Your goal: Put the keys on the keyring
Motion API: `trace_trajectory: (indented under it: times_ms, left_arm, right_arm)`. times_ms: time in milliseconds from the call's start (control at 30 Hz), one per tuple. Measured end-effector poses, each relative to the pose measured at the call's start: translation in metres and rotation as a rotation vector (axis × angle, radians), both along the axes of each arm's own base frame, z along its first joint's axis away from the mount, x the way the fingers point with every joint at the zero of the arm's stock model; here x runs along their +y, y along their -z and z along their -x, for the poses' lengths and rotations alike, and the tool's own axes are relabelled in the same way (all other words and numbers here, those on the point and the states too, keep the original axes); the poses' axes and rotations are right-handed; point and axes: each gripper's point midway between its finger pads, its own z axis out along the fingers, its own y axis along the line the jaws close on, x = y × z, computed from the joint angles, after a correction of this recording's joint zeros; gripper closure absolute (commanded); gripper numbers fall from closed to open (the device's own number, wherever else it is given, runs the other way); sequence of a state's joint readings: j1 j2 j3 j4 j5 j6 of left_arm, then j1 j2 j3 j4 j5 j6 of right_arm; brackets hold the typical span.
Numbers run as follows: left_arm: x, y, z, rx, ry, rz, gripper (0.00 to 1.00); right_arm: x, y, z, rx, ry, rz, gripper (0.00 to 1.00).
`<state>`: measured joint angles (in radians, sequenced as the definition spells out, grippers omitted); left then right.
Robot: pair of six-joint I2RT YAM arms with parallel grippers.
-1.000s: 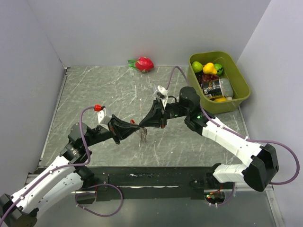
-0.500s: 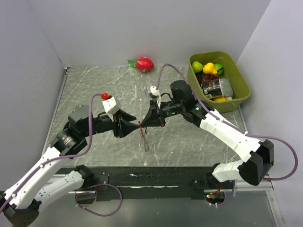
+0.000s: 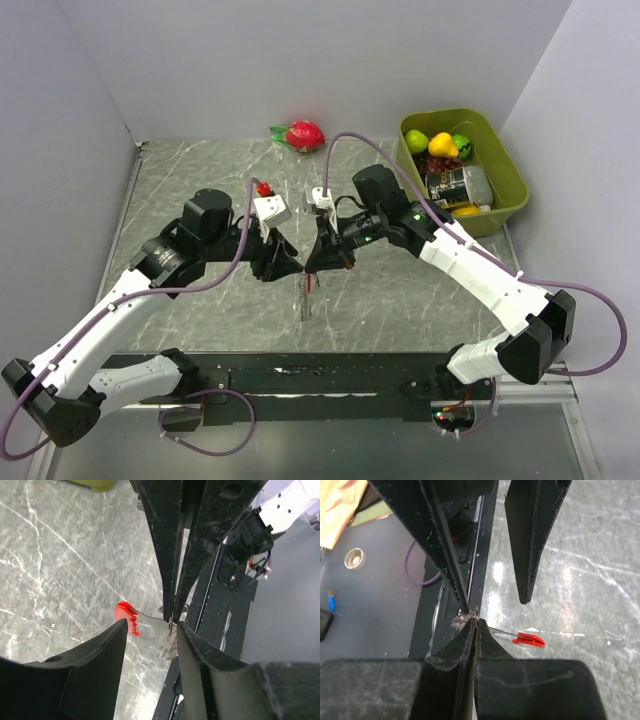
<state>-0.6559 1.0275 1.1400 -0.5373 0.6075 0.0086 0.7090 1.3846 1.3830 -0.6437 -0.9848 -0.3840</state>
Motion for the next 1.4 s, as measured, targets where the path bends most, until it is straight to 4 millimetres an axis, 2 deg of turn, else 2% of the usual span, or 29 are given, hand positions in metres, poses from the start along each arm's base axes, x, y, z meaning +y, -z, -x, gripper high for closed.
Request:
trace_trajectory:
  times_ms: [133,367,567,600,667,1033,1233,1333,1367,1400]
  left_arm:
    - [-0.001,0.004,0.001,0.008,0.02,-0.019,0.61]
    - [-0.004,0.012,0.001,0.025,0.046,-0.037,0.61]
    - [-0.006,0.013,0.004,0.036,0.068,-0.033,0.83]
    - [-0.006,0.014,0.004,0.038,0.071,-0.033,0.91]
    - [-0.007,0.015,0.005,0.046,0.078,-0.033,0.98]
    - [-0.01,0.016,0.004,0.047,0.087,-0.02,0.99]
    - [-0.005,0.011,0.004,0.012,0.003,0.08,0.99]
    - [-0.001,0.008,0.004,-0.019,-0.049,0.15,0.99]
    - [0.001,0.007,0.004,-0.028,-0.069,0.176,0.99]
    - [0.002,0.006,0.004,-0.034,-0.087,0.201,0.99]
  right_arm:
    - [-0.002,0.006,0.001,0.012,-0.001,0.024,1.0]
    - [-0.002,0.008,0.0,0.007,0.005,0.029,1.0]
    - [-0.002,0.007,-0.002,0.004,0.012,0.03,1.0]
    - [-0.002,0.007,-0.002,0.003,0.014,0.03,1.0]
    - [-0.002,0.008,-0.004,0.002,0.023,0.033,1.0]
    - [-0.002,0.01,-0.008,0.005,0.052,0.043,1.0]
    - [0.0,0.007,-0.009,0.004,0.066,0.01,0.94]
    - [0.003,0.004,-0.009,0.005,0.064,-0.018,0.9]
    - [0.004,0.003,-0.008,0.008,0.06,-0.029,0.81]
    - [0.005,0.002,-0.008,0.01,0.056,-0.039,0.76]
